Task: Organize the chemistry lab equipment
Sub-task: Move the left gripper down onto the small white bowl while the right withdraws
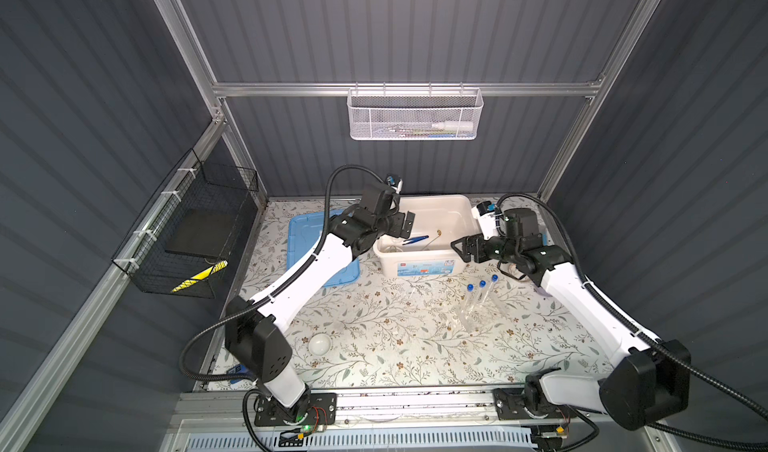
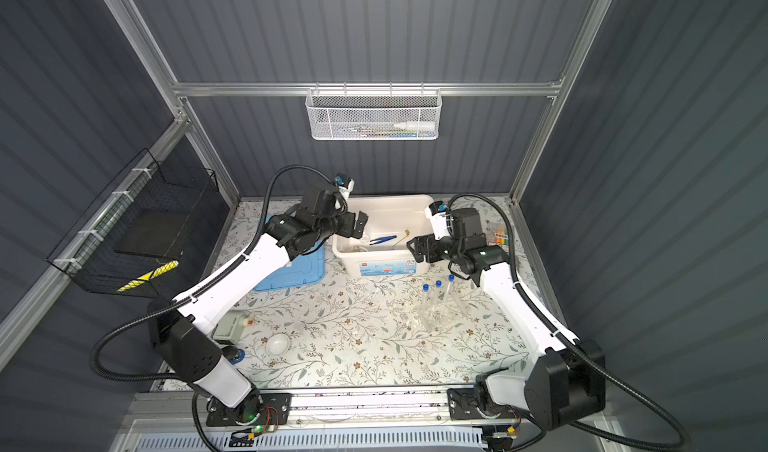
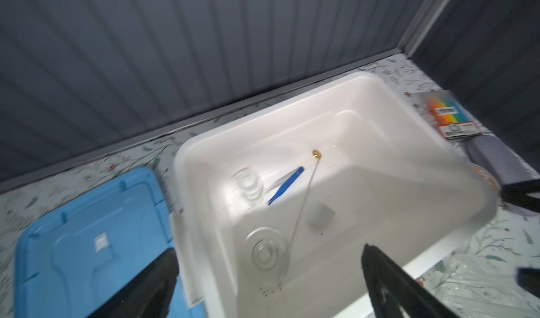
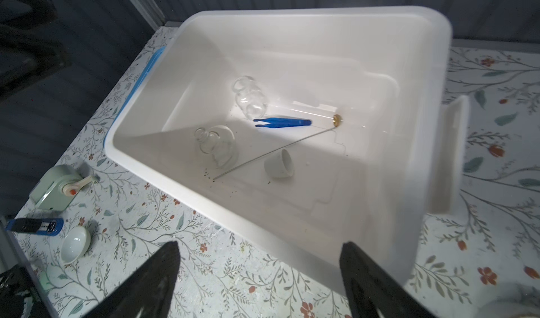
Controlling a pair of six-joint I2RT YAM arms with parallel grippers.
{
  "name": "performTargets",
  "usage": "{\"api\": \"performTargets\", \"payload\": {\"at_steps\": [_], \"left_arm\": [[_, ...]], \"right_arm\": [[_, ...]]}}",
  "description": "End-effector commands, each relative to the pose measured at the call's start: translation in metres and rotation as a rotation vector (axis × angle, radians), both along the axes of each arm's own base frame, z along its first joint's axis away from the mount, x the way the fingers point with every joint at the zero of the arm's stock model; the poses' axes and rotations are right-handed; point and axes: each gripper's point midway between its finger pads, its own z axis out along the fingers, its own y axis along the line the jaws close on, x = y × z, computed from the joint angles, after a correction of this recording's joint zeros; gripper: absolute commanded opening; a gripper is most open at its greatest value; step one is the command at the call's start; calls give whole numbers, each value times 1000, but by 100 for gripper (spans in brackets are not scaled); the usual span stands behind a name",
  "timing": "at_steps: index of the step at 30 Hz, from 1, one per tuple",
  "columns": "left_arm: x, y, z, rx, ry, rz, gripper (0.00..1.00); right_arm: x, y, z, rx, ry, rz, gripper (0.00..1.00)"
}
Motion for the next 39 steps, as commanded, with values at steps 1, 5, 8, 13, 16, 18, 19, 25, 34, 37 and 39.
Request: {"api": "performTargets", "payload": {"at_steps": [1, 5, 8, 13, 16, 18, 19, 25, 34, 37, 39], "left_arm": [[-5, 71, -9, -40, 46, 260, 100], [-37, 114, -38, 43, 121, 376, 100], [-69, 139, -58, 120, 220, 443, 100], [-120, 166, -86, 114, 356, 546, 100], [-147, 174, -107, 54, 420, 595, 100], [-164, 180, -125, 26, 462, 632, 100], [-173, 183, -134, 17, 484, 654, 100], [-214, 189, -179, -74, 605, 730, 99], [-239, 188, -223, -137, 708, 787, 99], [-243, 183, -236, -159, 738, 784, 99], [-246, 183, -243, -157, 755, 788, 99]], "right_arm": [[-6, 21, 11, -91, -79, 57, 89], [-15, 38, -1, -160, -104, 93, 90], [-18, 42, -6, -151, -102, 96, 90], [-20, 39, -4, -143, -126, 84, 91], [-22, 36, 0, -146, -145, 81, 92], [-24, 35, -1, -152, -147, 83, 92], [-25, 35, -1, -152, -147, 85, 92], [-29, 31, -6, -157, -145, 83, 93], [-31, 28, -7, -169, -154, 78, 93], [-31, 26, -10, -176, -147, 73, 94], [-31, 25, -10, -181, -147, 70, 94]]}}
